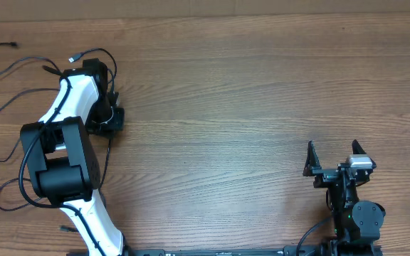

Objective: Untangle cables

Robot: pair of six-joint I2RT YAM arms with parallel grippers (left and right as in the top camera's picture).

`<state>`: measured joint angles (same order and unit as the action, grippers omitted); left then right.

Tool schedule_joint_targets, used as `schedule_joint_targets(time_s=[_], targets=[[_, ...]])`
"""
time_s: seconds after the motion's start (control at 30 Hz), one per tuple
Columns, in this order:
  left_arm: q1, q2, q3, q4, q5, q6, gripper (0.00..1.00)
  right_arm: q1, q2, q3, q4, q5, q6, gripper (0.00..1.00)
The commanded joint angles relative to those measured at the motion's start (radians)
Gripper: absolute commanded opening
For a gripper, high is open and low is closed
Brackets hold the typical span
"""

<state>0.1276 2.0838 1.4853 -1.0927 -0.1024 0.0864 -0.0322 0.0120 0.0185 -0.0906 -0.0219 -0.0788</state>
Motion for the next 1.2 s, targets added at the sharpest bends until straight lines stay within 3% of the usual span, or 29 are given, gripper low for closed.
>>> schedule_joint_targets(time_s=[0.0, 0.1, 0.23, 0.33, 0.53, 0.9, 0.97, 1.03, 1.17], targets=[[0.004, -0.027, 0.018, -0.013, -0.001, 0.027, 0.04, -0.001, -0.009, -0.010, 0.006, -0.002, 0.003, 1.00], [0.003, -0.071, 0.018, -0.010, 0.051, 0.053, 0.04, -0.001, -0.009, -0.010, 0.006, -0.002, 0.003, 1.00], [0.003, -0.153, 0.018, -0.007, 0.215, 0.192, 0.04, -0.001, -0.009, -0.010, 0.006, -0.002, 0.003, 1.00], [0.004, -0.207, 0.018, -0.019, 0.286, 0.206, 0.04, -0.001, -0.009, -0.010, 0.006, -0.002, 0.003, 1.00], [0.004, -0.219, 0.014, -0.089, 0.277, 0.187, 0.04, -0.001, -0.009, -0.010, 0.006, -0.002, 0.003, 1.00], [0.011, -0.207, 0.013, -0.160, 0.024, -0.060, 0.05, -0.001, -0.009, -0.010, 0.006, -0.002, 0.003, 1.00], [0.016, -0.207, 0.013, -0.155, 0.028, -0.068, 0.09, -0.001, -0.009, -0.010, 0.006, -0.002, 0.003, 1.00], [0.016, -0.207, 0.013, -0.151, 0.051, -0.068, 0.28, -0.001, -0.009, -0.010, 0.006, -0.002, 0.003, 1.00], [0.016, -0.207, 0.014, -0.128, 0.114, -0.066, 0.34, -0.001, -0.009, -0.010, 0.006, -0.002, 0.003, 1.00]])
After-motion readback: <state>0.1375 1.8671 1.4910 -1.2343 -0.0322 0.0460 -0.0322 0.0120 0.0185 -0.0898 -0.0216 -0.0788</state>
